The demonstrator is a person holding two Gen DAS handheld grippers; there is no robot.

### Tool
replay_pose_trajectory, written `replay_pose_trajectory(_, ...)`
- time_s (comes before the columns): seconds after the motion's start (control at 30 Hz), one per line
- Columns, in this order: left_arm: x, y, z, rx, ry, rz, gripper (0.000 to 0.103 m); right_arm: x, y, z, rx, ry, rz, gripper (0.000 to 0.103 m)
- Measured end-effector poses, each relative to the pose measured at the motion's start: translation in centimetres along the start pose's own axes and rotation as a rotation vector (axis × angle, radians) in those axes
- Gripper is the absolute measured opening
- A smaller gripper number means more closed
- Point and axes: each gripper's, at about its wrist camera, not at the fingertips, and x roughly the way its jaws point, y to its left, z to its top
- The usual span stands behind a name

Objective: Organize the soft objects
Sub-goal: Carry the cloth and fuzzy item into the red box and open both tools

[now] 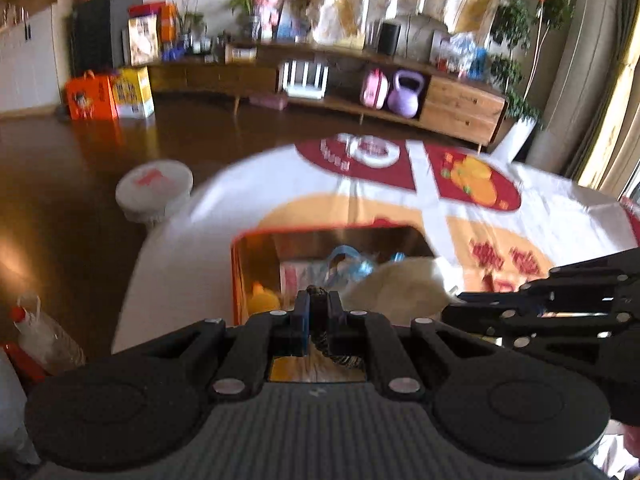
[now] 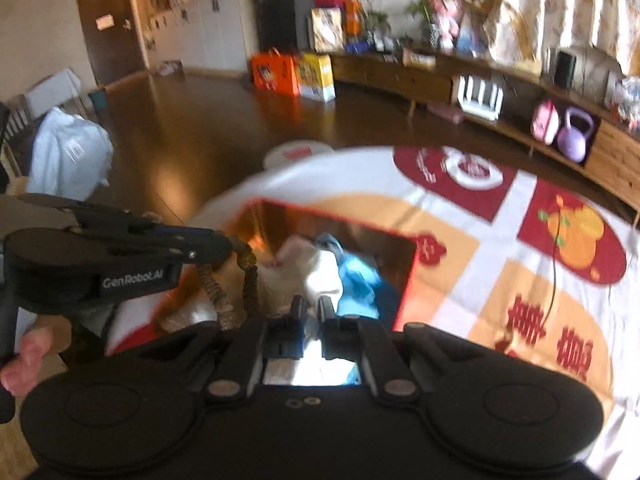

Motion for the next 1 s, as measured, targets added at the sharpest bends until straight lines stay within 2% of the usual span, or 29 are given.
replay_pose_trajectory(0.2,2.5,0.5,-1.8,-0.003,0.057,0.012,0.008,1.6,-0.2,-1.2,-0.002,0.051,-0.015,0.007)
replay_pose_trajectory(0.5,2.8,-0.1,-1.9,0.016,0.068,0.014,0.008,3.0,-0.6,-1.9,0.020,0.097,-0.023,0.012)
replay_pose_trajectory(0.63,2.2,-0.1,-1.6,-0.001,0.071,0.013,0.008,1.9,-0.4,-1.7,0.013,0.092,-0.029,0.020)
replay_pose_trajectory(0.7,1.6,-0.3,-1.7,-0.003,0.069,0.017,0.009,1.2,-0.4,-1.8,0.017,0.086,-0.021,0.027)
replay_pose_trajectory(0.77,1.0,-0.6,-1.9,-0.005,0.062,0.018,0.015,0.3,-0.4,-1.9,0.026,0.068,-0.012,0.046)
replay_pose_trajectory(0.8,0.5,-0.7,-2.0,-0.009,0.056,0.016,0.018,-0.2,-0.4,-2.0,0.031,0.058,-0.006,0.050)
replay_pose_trajectory(0.83,0.0,-0.7,-2.1,-0.012,0.049,0.013,0.025,-0.9,-0.3,-2.2,0.033,0.044,-0.001,0.055)
replay_pose_trajectory(0.9,-1.0,-1.0,-2.3,-0.016,0.029,0.015,0.039,-2.1,-0.2,-2.4,0.029,0.024,0.002,0.058)
replay_pose_trajectory(0.97,-2.1,-1.3,-2.5,-0.016,0.002,0.017,0.065,-3.2,0.0,-2.6,0.026,0.009,-0.002,0.061)
replay_pose_trajectory(1.0,-2.7,-1.4,-2.5,-0.016,-0.016,0.019,0.068,-3.8,0.1,-2.8,0.024,0.000,-0.002,0.063)
